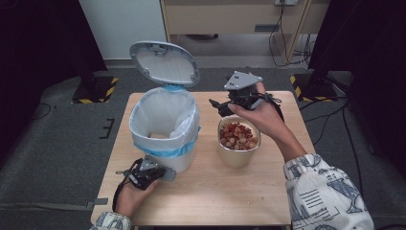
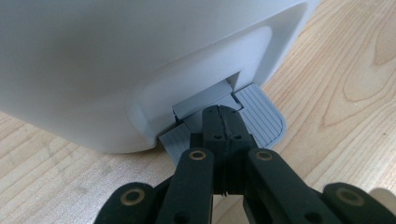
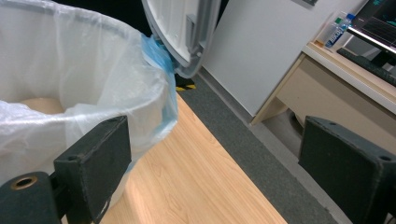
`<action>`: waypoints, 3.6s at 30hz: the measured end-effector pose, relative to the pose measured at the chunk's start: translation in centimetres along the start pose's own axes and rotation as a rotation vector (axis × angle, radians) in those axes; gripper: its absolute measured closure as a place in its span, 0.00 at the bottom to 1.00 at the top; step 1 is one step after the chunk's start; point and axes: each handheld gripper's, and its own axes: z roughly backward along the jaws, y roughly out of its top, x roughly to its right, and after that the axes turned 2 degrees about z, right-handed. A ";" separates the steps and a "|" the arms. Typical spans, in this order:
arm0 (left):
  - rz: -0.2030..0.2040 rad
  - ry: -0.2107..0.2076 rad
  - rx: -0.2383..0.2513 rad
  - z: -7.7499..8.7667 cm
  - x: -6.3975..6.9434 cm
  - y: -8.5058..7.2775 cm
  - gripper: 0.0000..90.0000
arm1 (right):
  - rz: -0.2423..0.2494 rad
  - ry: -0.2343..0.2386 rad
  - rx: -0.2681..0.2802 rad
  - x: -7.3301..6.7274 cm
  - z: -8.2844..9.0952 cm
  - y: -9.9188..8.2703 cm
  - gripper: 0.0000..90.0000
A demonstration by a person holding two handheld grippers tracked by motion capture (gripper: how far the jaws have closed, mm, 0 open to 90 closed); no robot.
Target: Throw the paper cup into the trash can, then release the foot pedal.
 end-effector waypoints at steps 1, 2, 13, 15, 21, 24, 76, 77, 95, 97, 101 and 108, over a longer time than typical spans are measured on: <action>0.000 0.000 0.000 0.0 0.0 0.0 1.00 | -0.004 -0.003 -0.002 0.1 0.1 -0.1 0.11; 0.001 0.000 0.001 0.0 0.0 0.0 1.00 | -0.004 -0.005 -0.005 0.2 0.1 -0.2 0.11; 0.001 -0.001 0.001 0.0 0.0 0.0 1.00 | -0.041 -0.043 -0.028 1.2 0.7 -1.6 0.10; 0.006 0.000 0.001 0.0 0.0 0.0 1.00 | -0.047 -0.054 -0.035 1.3 0.8 -2.0 0.10; 0.004 -0.003 -0.003 0.0 0.0 0.0 1.00 | -0.061 -0.066 -0.048 1.7 0.9 -2.9 0.09; 0.003 -0.003 -0.003 0.0 0.0 0.0 1.00 | -0.068 -0.070 -0.051 1.8 1.0 -3.2 0.09; 0.202 0.226 0.068 3.6 -3.1 -2.3 0.12 | -0.202 -0.190 -0.104 5.3 4.6 -9.4 0.07; 0.206 0.228 0.073 3.6 -3.1 -2.3 0.12 | -0.209 -0.192 -0.104 5.3 4.6 -9.6 0.07; 0.222 0.260 0.101 3.5 -4.1 -2.8 0.08 | -0.296 -0.256 -0.154 5.0 6.2 -13.5 0.06; 0.223 0.266 0.101 3.5 -4.1 -2.8 0.08 | -0.312 -0.261 -0.163 4.9 6.3 -14.3 0.06; 0.231 0.265 0.100 3.6 -4.2 -2.9 0.08 | -0.337 -0.280 -0.182 4.7 6.8 -15.8 0.06; 0.242 0.270 0.089 3.5 -4.4 -3.1 0.07 | -0.373 -0.297 -0.219 3.9 7.4 -18.4 0.06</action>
